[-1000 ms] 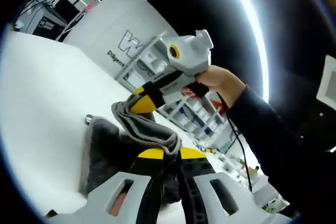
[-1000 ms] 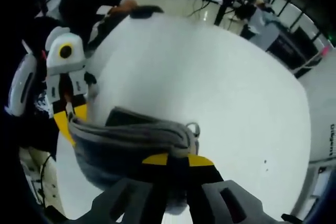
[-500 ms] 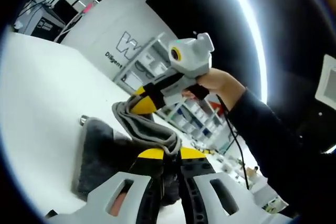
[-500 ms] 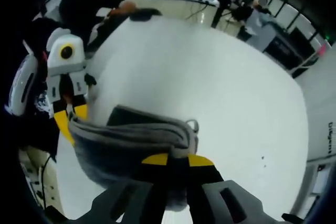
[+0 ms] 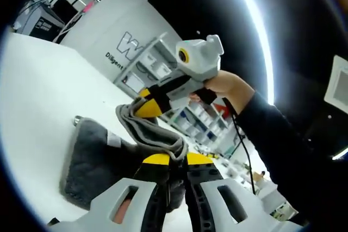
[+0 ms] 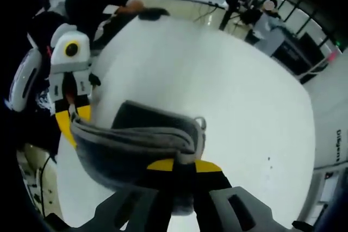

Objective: Open the folded towel by lifting each exposed corner and separating the folded layers until the towel lies flat within the target outline without major curled edges

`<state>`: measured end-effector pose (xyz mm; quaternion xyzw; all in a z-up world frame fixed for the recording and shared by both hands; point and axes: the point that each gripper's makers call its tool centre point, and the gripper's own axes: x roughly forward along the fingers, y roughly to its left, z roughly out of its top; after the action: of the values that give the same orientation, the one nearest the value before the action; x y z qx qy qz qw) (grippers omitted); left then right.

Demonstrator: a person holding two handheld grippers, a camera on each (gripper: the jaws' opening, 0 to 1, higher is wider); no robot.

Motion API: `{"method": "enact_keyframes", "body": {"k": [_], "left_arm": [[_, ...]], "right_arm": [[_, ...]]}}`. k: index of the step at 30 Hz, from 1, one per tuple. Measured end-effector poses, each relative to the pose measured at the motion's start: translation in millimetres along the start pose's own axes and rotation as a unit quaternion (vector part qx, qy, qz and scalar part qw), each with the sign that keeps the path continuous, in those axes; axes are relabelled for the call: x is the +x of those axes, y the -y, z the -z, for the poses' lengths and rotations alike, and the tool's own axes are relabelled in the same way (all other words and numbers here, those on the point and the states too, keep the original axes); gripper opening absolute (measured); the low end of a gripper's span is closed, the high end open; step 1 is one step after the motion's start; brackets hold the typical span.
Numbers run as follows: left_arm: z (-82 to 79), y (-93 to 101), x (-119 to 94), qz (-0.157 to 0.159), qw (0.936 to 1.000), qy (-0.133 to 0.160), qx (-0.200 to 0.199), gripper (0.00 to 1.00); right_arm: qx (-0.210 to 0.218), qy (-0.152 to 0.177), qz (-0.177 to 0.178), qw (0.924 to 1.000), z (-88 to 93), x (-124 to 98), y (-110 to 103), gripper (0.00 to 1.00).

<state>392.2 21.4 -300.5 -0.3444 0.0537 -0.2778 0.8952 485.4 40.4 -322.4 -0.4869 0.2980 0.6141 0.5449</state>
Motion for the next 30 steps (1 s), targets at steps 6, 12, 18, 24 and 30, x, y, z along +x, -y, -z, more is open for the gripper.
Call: {"method": "enact_keyframes", "body": {"k": [6, 12, 18, 24, 30], "left_arm": [[3.1, 6.6, 3, 0.005, 0.9999, -0.002, 0.011, 0.06], [7.1, 7.6, 6, 0.003, 0.9998, -0.004, 0.017, 0.06], [9.6, 12.6, 8, 0.008, 0.9998, -0.006, 0.018, 0.06], [12.7, 14.3, 6, 0.009, 0.9997, -0.008, 0.02, 0.06], [11.9, 18.3, 9, 0.015, 0.9997, -0.012, 0.016, 0.06]], "right_arm": [[0.0, 0.003, 0.005, 1.0, 4.6, -5, 3, 0.06], [0.007, 0.006, 0.013, 0.9999, 13.9, -7, 5, 0.06], [0.014, 0.007, 0.017, 0.9997, 19.1, -11, 4, 0.06], [0.017, 0.01, 0.019, 0.9996, 22.8, -16, 7, 0.06], [0.018, 0.007, 0.014, 0.9997, 24.7, -21, 13, 0.06]]}}
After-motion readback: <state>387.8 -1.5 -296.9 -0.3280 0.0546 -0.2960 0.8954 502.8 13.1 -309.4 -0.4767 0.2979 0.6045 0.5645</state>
